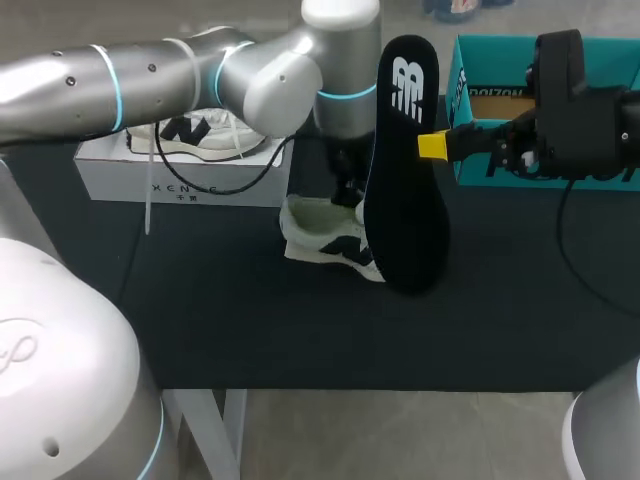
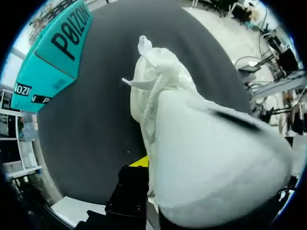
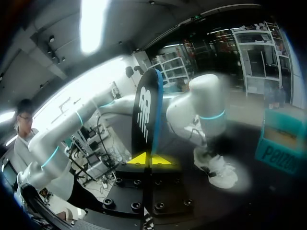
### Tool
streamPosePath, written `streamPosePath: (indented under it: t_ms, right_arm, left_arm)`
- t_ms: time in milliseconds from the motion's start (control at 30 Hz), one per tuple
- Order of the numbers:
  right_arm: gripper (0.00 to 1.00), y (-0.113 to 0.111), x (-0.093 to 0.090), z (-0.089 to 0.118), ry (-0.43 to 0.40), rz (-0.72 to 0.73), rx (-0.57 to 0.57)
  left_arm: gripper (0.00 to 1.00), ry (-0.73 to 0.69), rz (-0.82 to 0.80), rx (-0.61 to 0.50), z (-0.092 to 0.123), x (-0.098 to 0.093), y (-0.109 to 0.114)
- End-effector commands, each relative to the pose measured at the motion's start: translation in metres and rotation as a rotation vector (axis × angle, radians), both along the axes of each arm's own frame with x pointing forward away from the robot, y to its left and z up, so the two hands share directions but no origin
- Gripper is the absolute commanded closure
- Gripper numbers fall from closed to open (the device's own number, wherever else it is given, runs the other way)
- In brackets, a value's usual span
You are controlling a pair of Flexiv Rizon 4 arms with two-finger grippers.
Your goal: Take the shoe out of the shoebox, open the shoe tongue, remove and reinsert the insole, then place the shoe into the shoebox
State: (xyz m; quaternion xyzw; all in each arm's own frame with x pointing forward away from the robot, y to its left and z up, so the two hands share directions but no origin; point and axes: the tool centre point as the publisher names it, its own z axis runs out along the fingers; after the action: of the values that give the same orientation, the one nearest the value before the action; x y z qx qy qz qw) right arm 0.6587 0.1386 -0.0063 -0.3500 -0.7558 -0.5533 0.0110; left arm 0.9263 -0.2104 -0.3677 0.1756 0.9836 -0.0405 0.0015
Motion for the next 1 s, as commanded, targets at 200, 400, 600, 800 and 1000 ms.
streamPosePath:
  t_ms: [200, 400, 600, 800, 1000]
  right_arm:
    - [1.00, 0.005, 0.005, 0.000, 0.004, 0.000, -0.003]
    - [1.00, 0.005, 0.005, 0.000, 0.004, 0.000, -0.003]
    - [1.00, 0.005, 0.005, 0.000, 0.004, 0.000, -0.003]
    - [1.00, 0.005, 0.005, 0.000, 0.004, 0.000, -0.003]
    - [1.00, 0.005, 0.005, 0.000, 0.004, 0.000, -0.003]
  left_arm:
    - [1.00, 0.149, -0.703, 0.072, 0.023, 0.009, -0.022]
    - [1.00, 0.165, -1.086, 0.076, 0.037, -0.012, -0.036]
    - [1.00, 0.110, -1.319, 0.125, 0.040, -0.009, -0.025]
    - [1.00, 0.050, -1.463, 0.148, 0.046, -0.004, -0.023]
    - [1.00, 0.052, -1.480, 0.172, 0.043, 0.007, -0.034]
